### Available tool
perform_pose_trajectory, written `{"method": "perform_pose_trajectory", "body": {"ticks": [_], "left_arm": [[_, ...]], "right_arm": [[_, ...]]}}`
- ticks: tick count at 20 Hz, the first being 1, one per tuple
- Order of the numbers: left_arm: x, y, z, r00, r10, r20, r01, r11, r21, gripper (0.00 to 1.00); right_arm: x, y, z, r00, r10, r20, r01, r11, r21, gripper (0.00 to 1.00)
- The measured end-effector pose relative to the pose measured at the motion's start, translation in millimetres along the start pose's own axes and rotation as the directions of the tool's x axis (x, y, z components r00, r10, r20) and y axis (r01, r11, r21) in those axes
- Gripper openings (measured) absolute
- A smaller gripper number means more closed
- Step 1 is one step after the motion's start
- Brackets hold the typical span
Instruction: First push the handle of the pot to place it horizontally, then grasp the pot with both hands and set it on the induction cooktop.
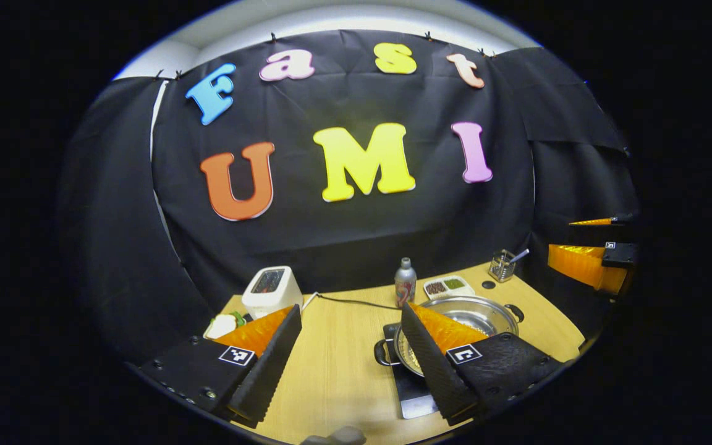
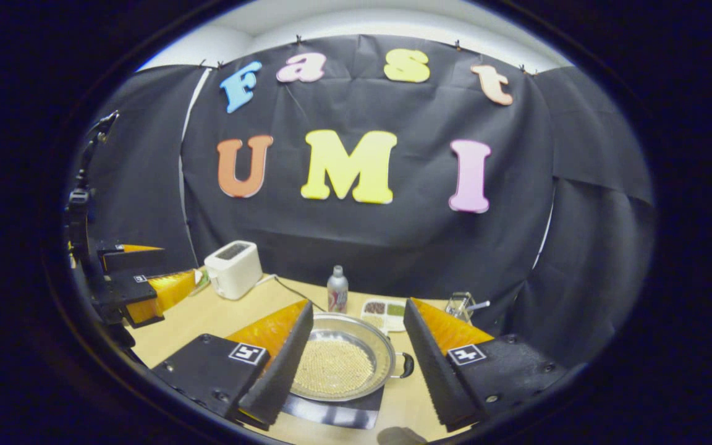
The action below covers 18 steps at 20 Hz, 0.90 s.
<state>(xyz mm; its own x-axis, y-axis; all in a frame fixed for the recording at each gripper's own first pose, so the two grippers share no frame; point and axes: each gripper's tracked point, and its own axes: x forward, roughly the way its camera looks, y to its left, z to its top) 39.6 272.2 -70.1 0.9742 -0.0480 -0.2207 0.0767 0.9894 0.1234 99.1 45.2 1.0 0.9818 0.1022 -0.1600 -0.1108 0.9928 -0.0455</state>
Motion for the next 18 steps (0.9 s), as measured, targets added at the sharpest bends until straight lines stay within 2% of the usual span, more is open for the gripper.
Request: {"method": "perform_pose_trajectory", "body": {"ticks": [1,4,8,11,13,18], "left_arm": [[-15.0,7.0,13.2,0.999,0.003,0.034,-0.003,1.0,-0.006,0.97],[-59.6,35.5,50.5,0.99,0.029,0.139,-0.026,0.999,-0.025,0.96],[-106.3,58.4,63.2,0.979,0.034,0.202,-0.024,0.998,-0.055,0.96],[-134.9,76.1,61.7,0.976,0.053,0.21,-0.031,0.994,-0.106,0.97],[-150.2,92.4,57.0,0.973,0.085,0.215,-0.061,0.991,-0.116,0.96],[-184.4,111.9,36.9,0.962,0.162,0.218,-0.129,0.979,-0.158,0.96]], "right_arm": [[-14.3,9.0,17.3,0.999,0.003,0.044,-0.003,1.0,-0.005,1.0],[-56.2,24.7,58.9,0.989,0.003,0.146,-0.006,1.0,0.016,1.0],[-105.5,31.7,88.2,0.972,-0.012,0.233,-0.001,0.998,0.056,1.0],[-133.6,32.6,91.9,0.967,-0.03,0.253,0.008,0.996,0.086,1.0],[-151.2,28.2,90.2,0.961,-0.044,0.274,0.012,0.993,0.119,1.0],[-176.4,6.6,56.0,0.965,-0.077,0.249,0.045,0.99,0.132,1.0]]}}
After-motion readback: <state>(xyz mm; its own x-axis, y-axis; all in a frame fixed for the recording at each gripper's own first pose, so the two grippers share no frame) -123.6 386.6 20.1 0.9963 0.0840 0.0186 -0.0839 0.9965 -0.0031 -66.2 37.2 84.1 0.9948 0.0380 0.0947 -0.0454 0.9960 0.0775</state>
